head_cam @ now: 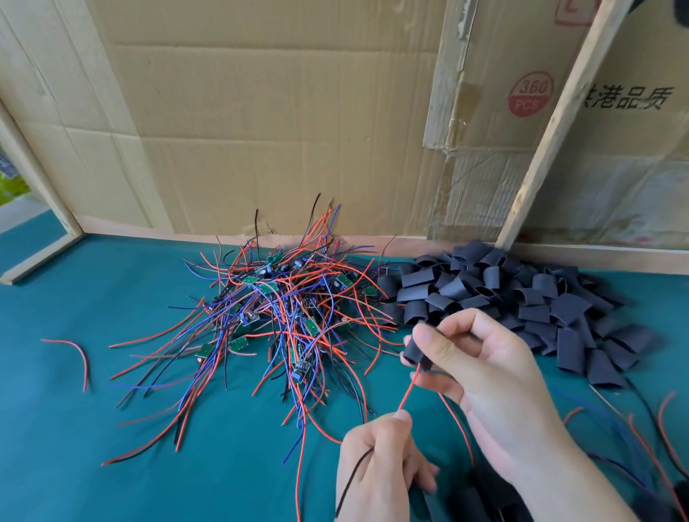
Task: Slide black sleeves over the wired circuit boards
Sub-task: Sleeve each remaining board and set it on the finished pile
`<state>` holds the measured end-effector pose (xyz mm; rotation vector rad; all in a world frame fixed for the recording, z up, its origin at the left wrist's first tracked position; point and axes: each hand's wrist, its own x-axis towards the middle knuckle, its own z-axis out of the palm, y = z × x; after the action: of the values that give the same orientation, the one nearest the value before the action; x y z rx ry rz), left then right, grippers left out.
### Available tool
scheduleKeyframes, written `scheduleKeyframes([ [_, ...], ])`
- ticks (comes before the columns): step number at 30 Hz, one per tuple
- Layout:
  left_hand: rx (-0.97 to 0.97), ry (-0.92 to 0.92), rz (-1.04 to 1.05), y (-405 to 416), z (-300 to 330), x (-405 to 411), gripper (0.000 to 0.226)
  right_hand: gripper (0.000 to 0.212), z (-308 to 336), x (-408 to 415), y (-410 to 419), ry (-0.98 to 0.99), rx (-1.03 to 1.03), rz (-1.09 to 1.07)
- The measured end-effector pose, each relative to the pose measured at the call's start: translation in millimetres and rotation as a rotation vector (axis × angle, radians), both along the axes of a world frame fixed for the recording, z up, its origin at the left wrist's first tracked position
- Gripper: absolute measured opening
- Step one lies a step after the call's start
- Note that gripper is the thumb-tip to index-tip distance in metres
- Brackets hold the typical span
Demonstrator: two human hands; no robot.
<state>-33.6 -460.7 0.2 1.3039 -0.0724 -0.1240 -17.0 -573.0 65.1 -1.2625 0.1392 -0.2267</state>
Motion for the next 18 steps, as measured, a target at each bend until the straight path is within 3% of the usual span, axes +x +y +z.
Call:
scheduleKeyframes([
  [3, -0.030, 0.057, -0.008, 5.1, -1.8, 3.0, 0.044, 0.051, -0.8, -2.3, -0.3, 0.051, -0.061, 0.154],
  [5, -0.047, 0.108, -0.075, 9.2, 1.2, 2.7, 0.041, 0.044, -1.1, -3.3, 1.4, 0.065, -0.124, 0.192],
  [8, -0.048, 0.137, -0.044, 7.0, 9.8, 5.5, 0.015, 0.030, -2.2, -3.3, 2.9, 0.047, -0.222, 0.104],
  [13, -0.076, -0.010, 0.055, 2.6, 14.1, 1.4, 0.042, 0.022, -6.7, 0.2, -8.4, 0.055, -0.159, -0.085],
  [18, -0.137, -0.104, 0.064, 5.4, 9.7, -0.5, 0.042, 0.021, -12.8, 4.8, -17.6, 0.109, -0.099, -0.205],
])
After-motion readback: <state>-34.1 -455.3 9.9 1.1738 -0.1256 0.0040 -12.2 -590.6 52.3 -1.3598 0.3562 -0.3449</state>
